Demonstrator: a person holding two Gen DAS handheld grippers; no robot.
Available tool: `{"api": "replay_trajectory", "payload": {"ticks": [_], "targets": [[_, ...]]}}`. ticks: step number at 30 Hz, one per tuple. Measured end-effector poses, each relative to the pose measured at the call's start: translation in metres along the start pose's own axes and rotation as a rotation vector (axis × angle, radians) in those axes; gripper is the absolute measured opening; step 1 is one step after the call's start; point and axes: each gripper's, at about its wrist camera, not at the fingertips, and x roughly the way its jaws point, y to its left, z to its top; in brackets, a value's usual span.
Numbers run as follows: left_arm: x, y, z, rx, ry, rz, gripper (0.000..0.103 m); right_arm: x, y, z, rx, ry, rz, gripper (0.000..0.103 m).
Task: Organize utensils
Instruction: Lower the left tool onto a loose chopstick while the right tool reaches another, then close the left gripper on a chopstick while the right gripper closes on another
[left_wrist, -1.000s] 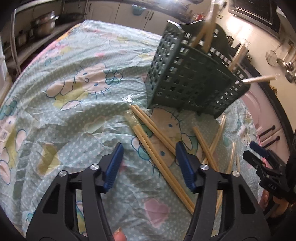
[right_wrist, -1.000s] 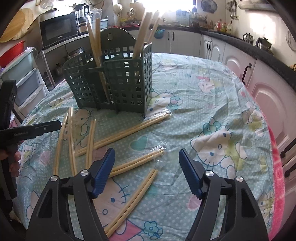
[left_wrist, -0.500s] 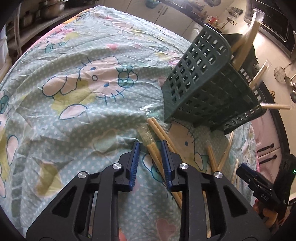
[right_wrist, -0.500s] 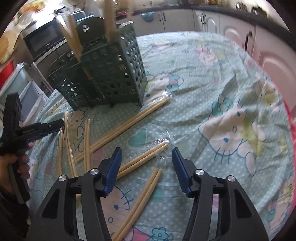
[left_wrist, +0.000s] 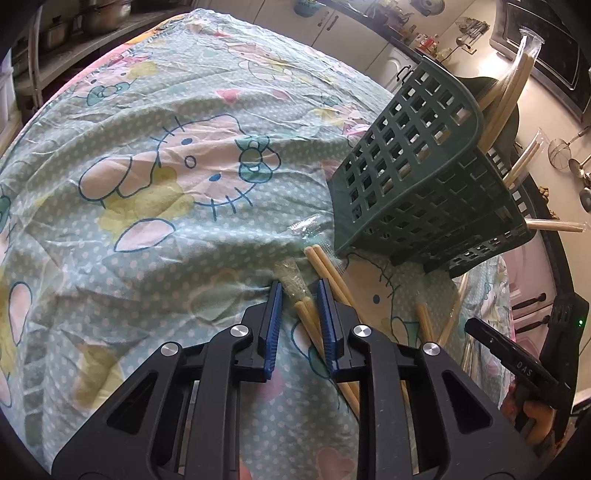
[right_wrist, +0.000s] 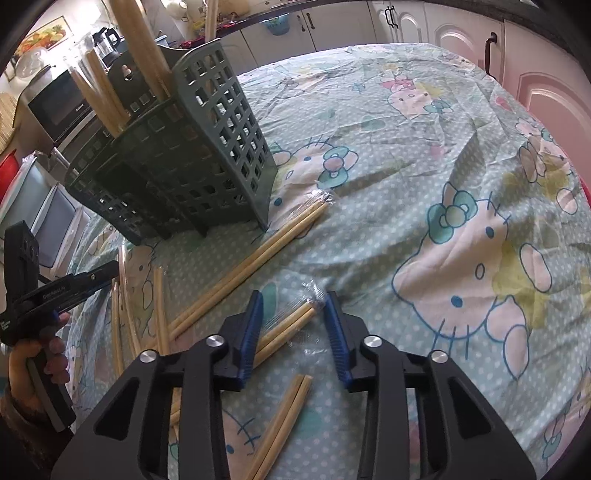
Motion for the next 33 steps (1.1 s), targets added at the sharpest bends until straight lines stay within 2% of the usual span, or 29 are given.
{"api": "replay_trajectory", "payload": {"ticks": [5, 8, 20, 27, 33], "targets": [[0.001, 0.0, 0.001, 0.007, -0.005, 0.004, 0.015, 0.003, 0.002, 0.005, -0.017, -0.002, -0.031, 0.013], [0.001, 0.0, 0.001, 0.011, -0.005, 0.0, 0.015, 0.001, 0.002, 0.009, -0.011, -0.01, -0.019, 0.006], [-0.003, 0.013, 0.001, -0.029, -0.01, -0.07, 0.01, -0.04, 0.035, 0.013, -0.106, -0.131, 0.029, 0.005], [-0.034, 0.02, 0.003, -0.043, -0.092, -0.103, 0.007, -0.066, 0.068, 0.01, -0.219, -0.204, 0.035, 0.005], [-0.077, 0.007, 0.005, -0.004, -0.188, -0.139, 0.005, -0.091, 0.095, 0.008, -0.3, -0.262, 0.056, 0.005]]}}
